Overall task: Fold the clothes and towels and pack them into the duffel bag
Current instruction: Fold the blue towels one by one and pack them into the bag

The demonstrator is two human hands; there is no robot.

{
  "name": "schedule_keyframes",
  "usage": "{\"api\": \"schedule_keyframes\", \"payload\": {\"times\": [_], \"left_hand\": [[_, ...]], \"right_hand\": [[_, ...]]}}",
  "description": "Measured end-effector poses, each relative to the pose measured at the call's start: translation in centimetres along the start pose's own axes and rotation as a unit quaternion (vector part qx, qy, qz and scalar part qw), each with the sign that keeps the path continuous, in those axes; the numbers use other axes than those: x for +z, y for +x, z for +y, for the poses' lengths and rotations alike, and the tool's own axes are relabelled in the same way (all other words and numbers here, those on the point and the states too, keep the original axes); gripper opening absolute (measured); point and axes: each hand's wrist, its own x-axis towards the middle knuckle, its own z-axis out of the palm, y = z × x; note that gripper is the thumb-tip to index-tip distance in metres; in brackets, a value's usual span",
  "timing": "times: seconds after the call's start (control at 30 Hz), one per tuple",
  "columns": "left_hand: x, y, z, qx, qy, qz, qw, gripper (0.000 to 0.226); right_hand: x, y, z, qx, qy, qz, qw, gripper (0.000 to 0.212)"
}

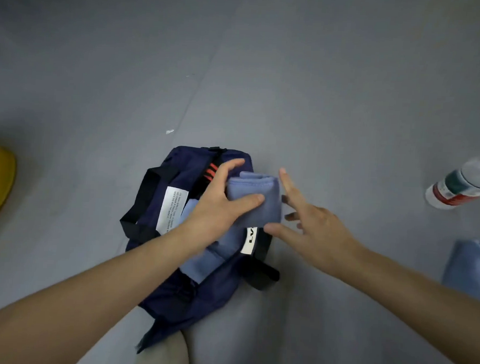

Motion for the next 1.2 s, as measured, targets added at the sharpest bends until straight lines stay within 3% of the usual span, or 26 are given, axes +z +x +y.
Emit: {"api": "schedule_keyframes", "payload": {"times": [0.1,0.17,0.37,0.53,0.67,0.8,0.97,1.2], "left_hand": [[-4.6,2.1,-1.2,-0.048,0.002,0.058,0.997,0.058],[-7.9,2.5,-3.2,-0.092,0.004,0.052,0.994,0.052],[-11.3,-0.4,-9.6,-0.169,0.050,-0.082,0.981,0.034],[-11.9,-2.1,-13.2,-0.184,0.112,-0.149,0.965,0.022],[-11.4,-2.2,-14.9,-0.161,0.134,-0.125,0.970,0.025],[-10.1,-1.6,-15.0,-0.111,0.144,-0.082,0.980,0.033],[-9.0,-0.6,-15.6,-0.113,0.084,-0.032,0.990,0.035],[-8.3,0.2,-16.2,-0.125,0.039,-0.031,0.991,0.039]], "right_hand": [[1.2,3.0,-1.2,0.015,-0.046,0.019,0.999,0.085],[3.2,4.3,-2.2,0.037,-0.045,0.029,0.998,0.083],[11.4,3.4,-3.1,0.072,-0.091,0.015,0.993,0.092],[13.2,2.6,-3.4,0.112,-0.136,0.005,0.984,0.087],[14.5,1.5,-4.4,0.166,-0.138,-0.045,0.975,0.086],[15.1,1.9,-5.5,0.200,-0.119,-0.061,0.970,0.102],[13.6,2.0,-6.4,0.171,-0.164,-0.072,0.969,0.106],[13.5,1.3,-6.1,0.143,-0.251,-0.097,0.952,0.109]]}}
